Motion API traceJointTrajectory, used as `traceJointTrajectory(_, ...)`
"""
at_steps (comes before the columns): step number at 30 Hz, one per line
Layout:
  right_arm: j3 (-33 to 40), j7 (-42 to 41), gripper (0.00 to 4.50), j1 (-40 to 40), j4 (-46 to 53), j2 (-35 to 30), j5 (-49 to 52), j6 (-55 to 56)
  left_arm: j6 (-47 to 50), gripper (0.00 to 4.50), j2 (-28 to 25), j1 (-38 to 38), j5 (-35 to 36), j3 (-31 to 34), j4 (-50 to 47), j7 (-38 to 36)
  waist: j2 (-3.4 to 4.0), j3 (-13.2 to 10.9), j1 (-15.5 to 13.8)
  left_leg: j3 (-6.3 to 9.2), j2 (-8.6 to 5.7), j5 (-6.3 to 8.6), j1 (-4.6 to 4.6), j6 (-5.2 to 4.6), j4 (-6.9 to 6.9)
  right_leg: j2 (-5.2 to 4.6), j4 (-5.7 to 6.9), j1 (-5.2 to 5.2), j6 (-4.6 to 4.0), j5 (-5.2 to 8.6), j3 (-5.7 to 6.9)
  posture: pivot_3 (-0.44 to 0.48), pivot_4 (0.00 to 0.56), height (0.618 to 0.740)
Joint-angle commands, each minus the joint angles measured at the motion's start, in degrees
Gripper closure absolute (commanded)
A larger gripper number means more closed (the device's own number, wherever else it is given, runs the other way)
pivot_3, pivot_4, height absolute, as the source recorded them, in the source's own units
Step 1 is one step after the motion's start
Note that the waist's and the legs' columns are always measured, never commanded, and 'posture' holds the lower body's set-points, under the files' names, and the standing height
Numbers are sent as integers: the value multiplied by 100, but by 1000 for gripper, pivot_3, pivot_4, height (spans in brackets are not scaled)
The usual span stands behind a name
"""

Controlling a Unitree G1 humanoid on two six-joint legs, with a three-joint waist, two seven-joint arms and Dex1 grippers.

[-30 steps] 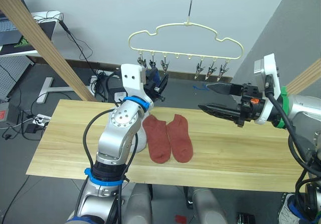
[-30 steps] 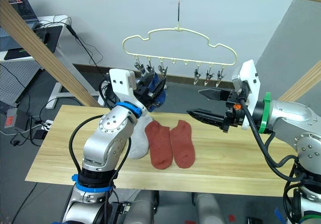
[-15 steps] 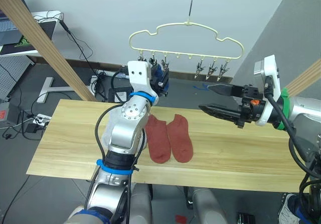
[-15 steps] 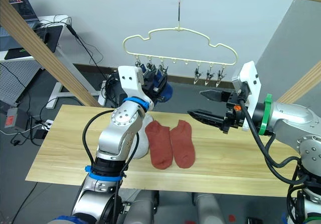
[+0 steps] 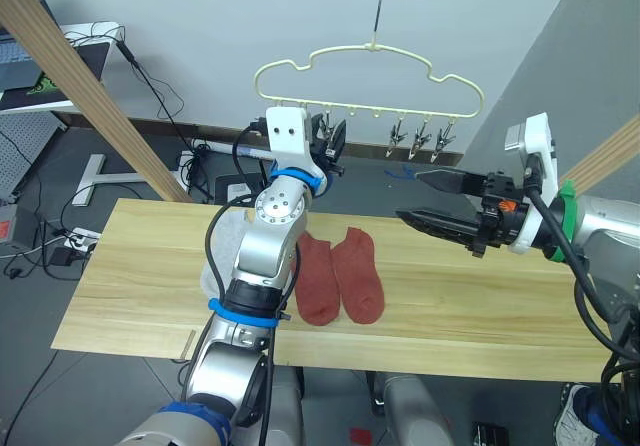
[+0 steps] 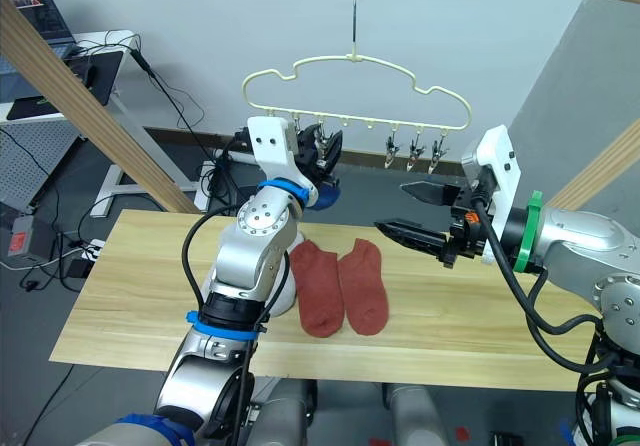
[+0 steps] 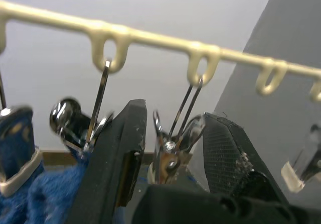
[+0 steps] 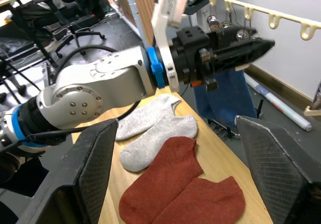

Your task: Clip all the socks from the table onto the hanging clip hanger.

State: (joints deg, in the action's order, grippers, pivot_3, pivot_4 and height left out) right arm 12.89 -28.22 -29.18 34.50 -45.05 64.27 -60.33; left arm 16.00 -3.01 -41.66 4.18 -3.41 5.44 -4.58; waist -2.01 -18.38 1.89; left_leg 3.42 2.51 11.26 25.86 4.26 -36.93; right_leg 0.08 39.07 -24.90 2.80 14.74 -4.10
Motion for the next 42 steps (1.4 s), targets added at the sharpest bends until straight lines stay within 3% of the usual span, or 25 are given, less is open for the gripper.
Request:
traceJointTrajectory(1,142,64,564,28,206,-103,154,92,-172,2475,45,-144,-53,56,-52,22,0,0,1,0,0,0,0,0,0,0,0,0,0,0,0,-80,317,740)
traceJointTrajectory(15,99,184,564,21,190,-124,182,85,-251,2475,127,-253,-59,151,97,46,-1,-1,4,0,0,0,0,0,0,0,0,0,0,0,0,-86,322,740)
traceJointTrajectory(24,65,259,564,37,193,-107,178,92,-272,4395,162,-293,-12,192,129,3,-1,-1,5,0,0,0,0,0,0,0,-1,0,1,0,0,-84,322,740)
traceJointTrajectory(29,50,280,564,40,199,-103,178,90,-168,4484,128,-298,55,226,45,-56,-1,-1,7,0,0,0,-1,0,0,1,-1,0,1,0,0,-85,328,740)
traceJointTrajectory(33,-2,373,564,-50,218,-123,285,-4,308,4484,76,-272,420,417,-276,-210,0,-2,16,0,0,0,-1,0,0,1,-1,0,2,1,-1,-86,340,740)
traceJointTrajectory(42,-499,1178,564,-260,209,139,389,-322,2154,4484,-70,-350,2066,1226,-1177,-668,0,-29,95,3,5,0,0,0,1,7,0,0,3,2,-1,-79,364,740)
